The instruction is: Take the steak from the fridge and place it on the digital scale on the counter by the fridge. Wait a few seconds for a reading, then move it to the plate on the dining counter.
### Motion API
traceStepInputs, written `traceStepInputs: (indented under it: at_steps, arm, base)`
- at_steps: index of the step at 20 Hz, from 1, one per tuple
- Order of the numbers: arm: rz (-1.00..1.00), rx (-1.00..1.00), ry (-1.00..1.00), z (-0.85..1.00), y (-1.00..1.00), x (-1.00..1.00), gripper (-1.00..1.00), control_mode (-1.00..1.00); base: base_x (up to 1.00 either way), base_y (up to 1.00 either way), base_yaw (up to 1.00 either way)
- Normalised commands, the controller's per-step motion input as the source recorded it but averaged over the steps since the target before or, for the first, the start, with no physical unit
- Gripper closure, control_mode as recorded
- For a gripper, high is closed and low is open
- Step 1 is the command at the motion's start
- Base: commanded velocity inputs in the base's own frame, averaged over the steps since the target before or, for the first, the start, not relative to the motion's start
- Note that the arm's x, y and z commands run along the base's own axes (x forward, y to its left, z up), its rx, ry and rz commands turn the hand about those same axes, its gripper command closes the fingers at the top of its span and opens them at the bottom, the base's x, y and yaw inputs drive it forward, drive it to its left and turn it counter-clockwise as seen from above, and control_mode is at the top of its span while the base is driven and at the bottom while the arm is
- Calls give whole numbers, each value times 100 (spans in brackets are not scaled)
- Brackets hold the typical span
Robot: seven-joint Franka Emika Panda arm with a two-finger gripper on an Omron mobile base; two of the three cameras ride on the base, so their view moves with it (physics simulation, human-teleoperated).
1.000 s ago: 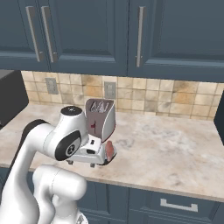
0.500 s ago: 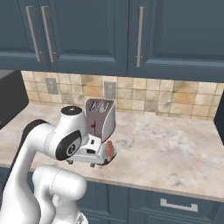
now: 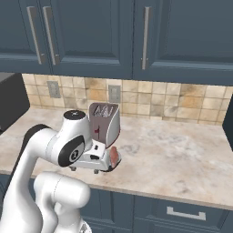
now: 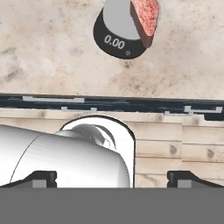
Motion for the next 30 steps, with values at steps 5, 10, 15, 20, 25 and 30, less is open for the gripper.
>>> traceStepInputs:
  at_steps: [5,10,15,20,25,30]
  arm:
    - [0,0,0,0,0,0,-100,-100]
    - [0,0,0,0,0,0,-100,-100]
    - [0,0,0,0,0,0,-100,-100]
    - [0,0,0,0,0,0,-100,-100]
    - [0,0,0,0,0,0,-100,-100]
    - [0,0,0,0,0,0,-100,-100]
  base:
    - [0,0,0]
    - [0,0,0]
    - [0,0,0]
    - [0,0,0]
    - [0,0,0]
    - [0,0,0]
